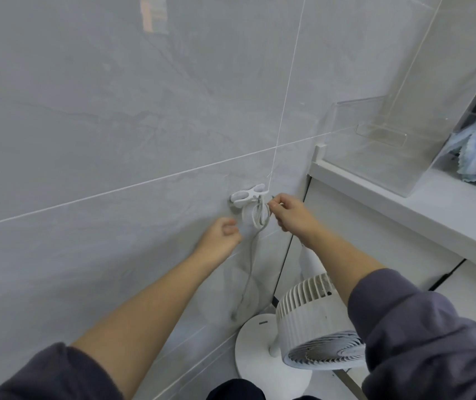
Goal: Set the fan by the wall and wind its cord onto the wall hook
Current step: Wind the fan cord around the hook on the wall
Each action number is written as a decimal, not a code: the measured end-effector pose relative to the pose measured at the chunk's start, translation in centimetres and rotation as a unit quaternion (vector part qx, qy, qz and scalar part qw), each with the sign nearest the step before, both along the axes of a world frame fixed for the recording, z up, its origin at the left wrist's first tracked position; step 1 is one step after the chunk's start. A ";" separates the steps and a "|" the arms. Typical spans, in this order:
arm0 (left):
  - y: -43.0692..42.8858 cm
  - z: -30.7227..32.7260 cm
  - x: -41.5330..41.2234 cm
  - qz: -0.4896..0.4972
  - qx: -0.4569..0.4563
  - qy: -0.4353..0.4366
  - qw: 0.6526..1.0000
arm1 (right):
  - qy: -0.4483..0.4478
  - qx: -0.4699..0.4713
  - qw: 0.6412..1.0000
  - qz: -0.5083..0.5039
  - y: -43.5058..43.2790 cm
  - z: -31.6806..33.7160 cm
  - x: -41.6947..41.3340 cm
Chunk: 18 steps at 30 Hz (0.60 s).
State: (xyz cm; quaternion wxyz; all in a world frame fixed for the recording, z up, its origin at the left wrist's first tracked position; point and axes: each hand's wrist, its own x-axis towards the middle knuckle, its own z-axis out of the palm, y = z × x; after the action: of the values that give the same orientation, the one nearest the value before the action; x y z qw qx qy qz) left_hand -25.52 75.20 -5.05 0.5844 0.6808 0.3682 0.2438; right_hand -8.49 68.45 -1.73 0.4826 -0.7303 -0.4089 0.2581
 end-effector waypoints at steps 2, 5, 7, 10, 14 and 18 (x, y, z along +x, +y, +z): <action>-0.4 1.1 1.2 -0.029 -0.003 -0.043 0.999 | -0.009 0.000 1.000 0.015 0.0 -0.3 -0.3; 0.0 1.7 2.3 -0.034 0.008 -0.030 0.999 | -0.013 0.003 1.000 0.026 0.0 -0.2 -0.4; 0.3 1.8 2.9 -0.032 0.007 -0.032 0.999 | -0.026 -0.002 0.999 0.030 0.0 -0.2 -0.5; 0.4 1.5 3.3 -0.017 0.007 -0.023 1.000 | -0.034 -0.008 0.998 0.049 0.0 -0.4 -0.8; 0.9 1.2 3.1 -0.004 0.091 0.054 0.994 | -0.045 -0.005 0.997 0.058 -0.2 -0.3 -0.6; 1.6 0.9 2.3 0.033 0.185 0.127 0.974 | -0.074 -0.014 0.995 0.060 -0.7 -0.2 0.0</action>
State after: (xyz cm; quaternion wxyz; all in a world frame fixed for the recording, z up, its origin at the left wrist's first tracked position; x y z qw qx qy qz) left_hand -23.26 76.75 -4.14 0.3888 0.7896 0.4103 0.2388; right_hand -8.48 67.76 -1.89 0.4242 -0.7282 -0.4828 0.2380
